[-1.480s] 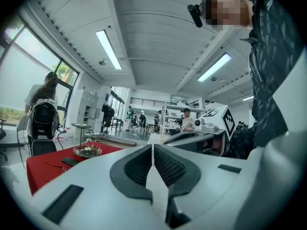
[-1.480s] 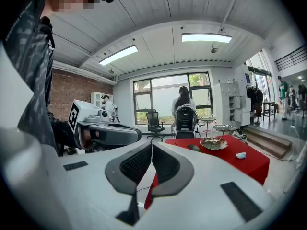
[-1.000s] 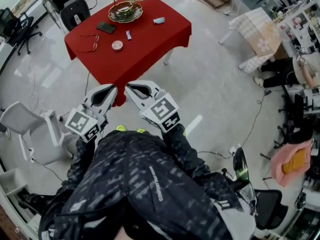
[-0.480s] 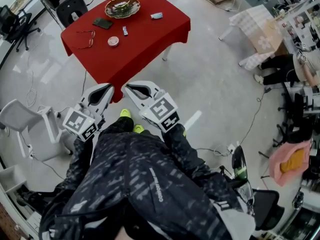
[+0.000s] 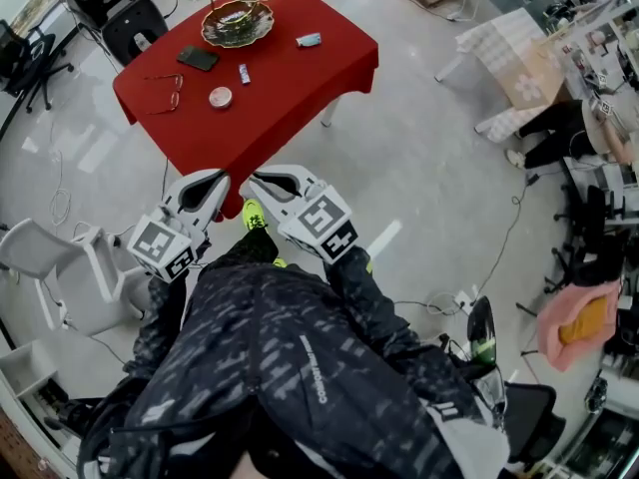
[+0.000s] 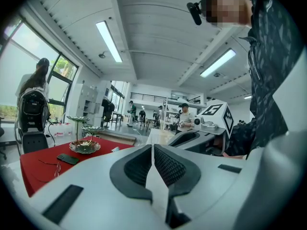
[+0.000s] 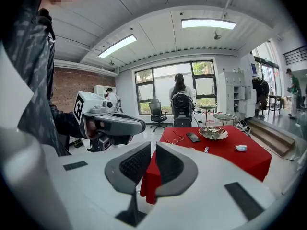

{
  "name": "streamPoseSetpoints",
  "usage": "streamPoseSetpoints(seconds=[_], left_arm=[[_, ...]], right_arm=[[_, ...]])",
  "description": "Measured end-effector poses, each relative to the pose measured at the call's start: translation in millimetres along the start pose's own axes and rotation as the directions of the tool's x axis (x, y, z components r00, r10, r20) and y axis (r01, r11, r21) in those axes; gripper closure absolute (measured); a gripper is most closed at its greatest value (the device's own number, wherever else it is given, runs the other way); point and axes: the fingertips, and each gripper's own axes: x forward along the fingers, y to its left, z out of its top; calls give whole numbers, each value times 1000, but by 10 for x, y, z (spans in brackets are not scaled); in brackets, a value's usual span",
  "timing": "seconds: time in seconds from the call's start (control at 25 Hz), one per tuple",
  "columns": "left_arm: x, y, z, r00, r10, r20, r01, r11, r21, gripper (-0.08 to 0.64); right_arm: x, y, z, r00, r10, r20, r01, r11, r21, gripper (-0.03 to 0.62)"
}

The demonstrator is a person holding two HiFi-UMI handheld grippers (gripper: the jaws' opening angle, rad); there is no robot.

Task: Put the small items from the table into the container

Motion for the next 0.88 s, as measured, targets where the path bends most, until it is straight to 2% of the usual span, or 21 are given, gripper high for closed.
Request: streamPoseSetpoints(seconds=[0.44, 0.64, 0.88], left_arm=[[318, 724, 62, 1000, 7, -17, -7, 1000, -17, 538], [409, 1046, 42, 1000, 6, -17, -7, 999, -38, 538], [532, 1375, 67, 1000, -4, -22, 3, 999, -46, 537]], right_arm=[[529, -601, 154, 998, 18, -57, -18, 1000, -4, 570], [822, -809, 192, 995, 22, -96, -23, 1000, -11, 523], [1150, -1071, 334, 993, 24, -114, -27, 999, -25, 500]])
